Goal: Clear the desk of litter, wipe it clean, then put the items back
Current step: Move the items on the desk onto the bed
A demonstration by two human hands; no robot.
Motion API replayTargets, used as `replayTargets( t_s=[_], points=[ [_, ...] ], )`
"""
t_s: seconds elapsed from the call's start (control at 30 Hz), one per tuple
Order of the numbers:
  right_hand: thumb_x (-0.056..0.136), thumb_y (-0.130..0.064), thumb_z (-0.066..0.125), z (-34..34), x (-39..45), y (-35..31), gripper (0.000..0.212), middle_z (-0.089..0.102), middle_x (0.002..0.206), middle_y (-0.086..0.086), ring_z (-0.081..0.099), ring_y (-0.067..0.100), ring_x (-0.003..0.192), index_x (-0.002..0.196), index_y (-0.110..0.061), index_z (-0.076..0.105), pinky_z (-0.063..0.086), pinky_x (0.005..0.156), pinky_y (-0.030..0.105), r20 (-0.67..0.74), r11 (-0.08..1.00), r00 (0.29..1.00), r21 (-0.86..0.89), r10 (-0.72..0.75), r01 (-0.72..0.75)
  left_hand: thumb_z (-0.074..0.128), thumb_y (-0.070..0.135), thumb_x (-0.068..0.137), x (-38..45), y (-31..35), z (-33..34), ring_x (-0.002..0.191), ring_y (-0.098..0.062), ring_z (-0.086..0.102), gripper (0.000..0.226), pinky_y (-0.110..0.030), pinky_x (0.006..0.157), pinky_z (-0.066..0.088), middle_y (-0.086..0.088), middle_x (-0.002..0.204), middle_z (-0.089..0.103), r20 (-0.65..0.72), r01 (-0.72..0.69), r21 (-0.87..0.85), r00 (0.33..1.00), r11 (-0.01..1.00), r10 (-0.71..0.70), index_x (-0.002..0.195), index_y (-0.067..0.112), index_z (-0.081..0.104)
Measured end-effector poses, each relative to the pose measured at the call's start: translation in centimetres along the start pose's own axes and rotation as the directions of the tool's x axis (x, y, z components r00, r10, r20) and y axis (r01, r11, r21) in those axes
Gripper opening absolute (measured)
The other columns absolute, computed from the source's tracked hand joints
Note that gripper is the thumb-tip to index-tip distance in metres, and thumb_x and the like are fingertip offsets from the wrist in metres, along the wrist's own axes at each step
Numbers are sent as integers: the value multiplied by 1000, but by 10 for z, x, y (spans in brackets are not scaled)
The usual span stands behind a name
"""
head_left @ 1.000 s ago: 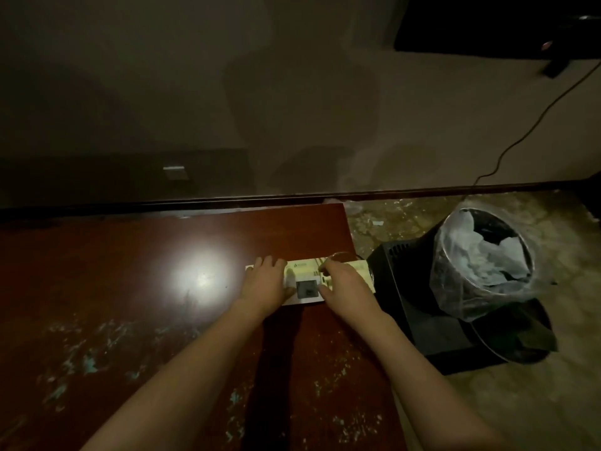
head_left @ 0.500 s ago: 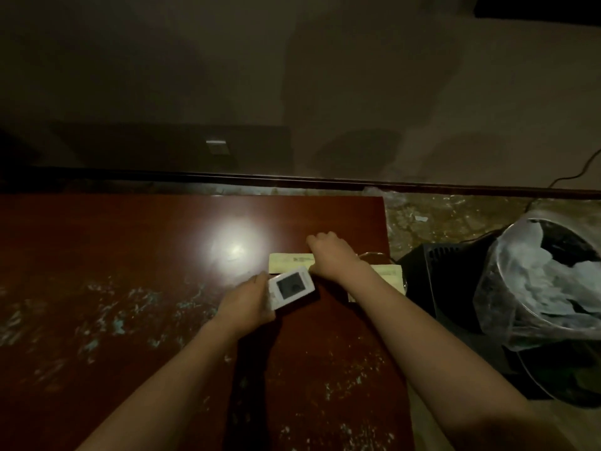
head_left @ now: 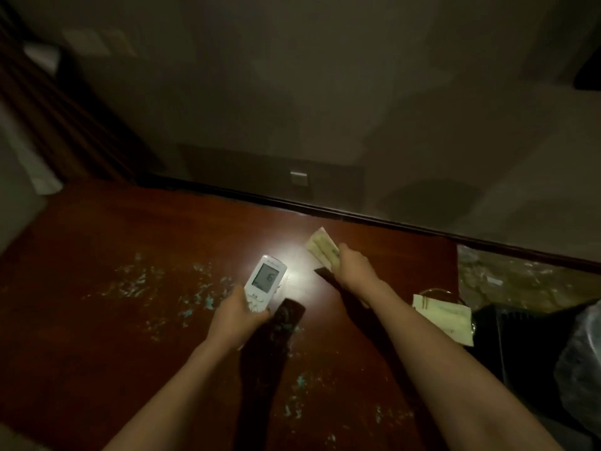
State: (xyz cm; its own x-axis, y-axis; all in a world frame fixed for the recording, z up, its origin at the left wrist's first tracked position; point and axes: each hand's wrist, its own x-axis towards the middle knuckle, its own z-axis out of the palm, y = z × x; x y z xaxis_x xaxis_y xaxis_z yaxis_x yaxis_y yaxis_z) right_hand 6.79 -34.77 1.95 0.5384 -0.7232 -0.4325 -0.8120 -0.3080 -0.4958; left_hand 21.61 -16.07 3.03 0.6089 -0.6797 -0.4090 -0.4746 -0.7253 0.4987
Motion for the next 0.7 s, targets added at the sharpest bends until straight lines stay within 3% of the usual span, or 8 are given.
replayTargets(
  t_s=[0.17, 0.2, 0.27, 0.33, 0.37, 0.5, 0.63, 0.7],
  points=[
    [89, -9, 58, 4, -33, -74, 35, 57, 122, 13, 57, 30, 109, 122, -6, 49, 44, 80, 30, -61, 925, 996, 372, -61, 79, 72, 20, 80, -33, -31, -36, 85, -17, 56, 38, -15, 53, 40, 1, 97, 52, -154, 33, -185, 986, 982, -62, 102, 17, 40],
    [88, -9, 58, 10, -42, -90, 33, 58, 120, 13, 61, 30, 103, 120, -9, 48, 50, 80, 34, -44, 906, 996, 413, -81, 92, 73, 21, 80, -42, -39, -43, 85, -17, 55, 38, -15, 54, 39, 1, 97, 53, -183, 42, -230, 979, 972, -85, 102, 16, 41],
    [90, -7, 56, 27, -62, -123, 30, 57, 113, 12, 69, 31, 82, 117, -12, 44, 57, 65, 36, 17, 872, 990, 476, -138, 113, 74, 24, 79, -60, -60, -57, 86, -17, 56, 38, -16, 53, 38, 1, 98, 54, -226, 58, -294, 966, 954, -129, 102, 16, 44],
    [92, -5, 53, 49, -83, -162, 29, 54, 112, 13, 69, 30, 71, 116, -13, 40, 53, 49, 28, 77, 864, 976, 483, -203, 141, 74, 26, 79, -81, -90, -74, 85, -17, 57, 38, -16, 53, 37, 0, 99, 56, -262, 81, -344, 949, 935, -179, 102, 15, 46],
    [92, -5, 53, 62, -94, -182, 28, 54, 112, 14, 68, 30, 72, 115, -14, 39, 53, 50, 28, 96, 861, 967, 481, -237, 163, 74, 27, 79, -92, -108, -83, 83, -16, 56, 38, -16, 52, 37, 1, 98, 57, -279, 93, -367, 938, 925, -205, 102, 15, 46],
    [93, -8, 53, 122, -148, -272, 25, 57, 100, 5, 67, 34, 83, 114, -17, 40, 56, 78, 51, 169, 856, 922, 458, -348, 240, 74, 30, 78, -142, -191, -125, 84, -15, 56, 40, -22, 61, 43, 2, 101, 56, -351, 138, -483, 874, 865, -336, 102, 18, 45],
    [96, -10, 50, 191, -210, -357, 32, 60, 106, 8, 66, 16, 68, 127, -10, 41, 53, 58, 28, 271, 846, 845, 421, -461, 326, 73, 30, 80, -205, -281, -161, 91, -18, 58, 42, -25, 65, 46, 0, 104, 55, -399, 157, -610, 786, 776, -472, 107, 15, 45],
    [97, -13, 51, 229, -242, -396, 31, 60, 112, 8, 62, 12, 73, 126, -10, 43, 50, 62, 26, 317, 842, 808, 401, -497, 361, 74, 30, 79, -241, -328, -175, 92, -19, 60, 42, -29, 68, 50, -1, 104, 58, -415, 166, -663, 730, 730, -543, 107, 15, 46]
  ],
)
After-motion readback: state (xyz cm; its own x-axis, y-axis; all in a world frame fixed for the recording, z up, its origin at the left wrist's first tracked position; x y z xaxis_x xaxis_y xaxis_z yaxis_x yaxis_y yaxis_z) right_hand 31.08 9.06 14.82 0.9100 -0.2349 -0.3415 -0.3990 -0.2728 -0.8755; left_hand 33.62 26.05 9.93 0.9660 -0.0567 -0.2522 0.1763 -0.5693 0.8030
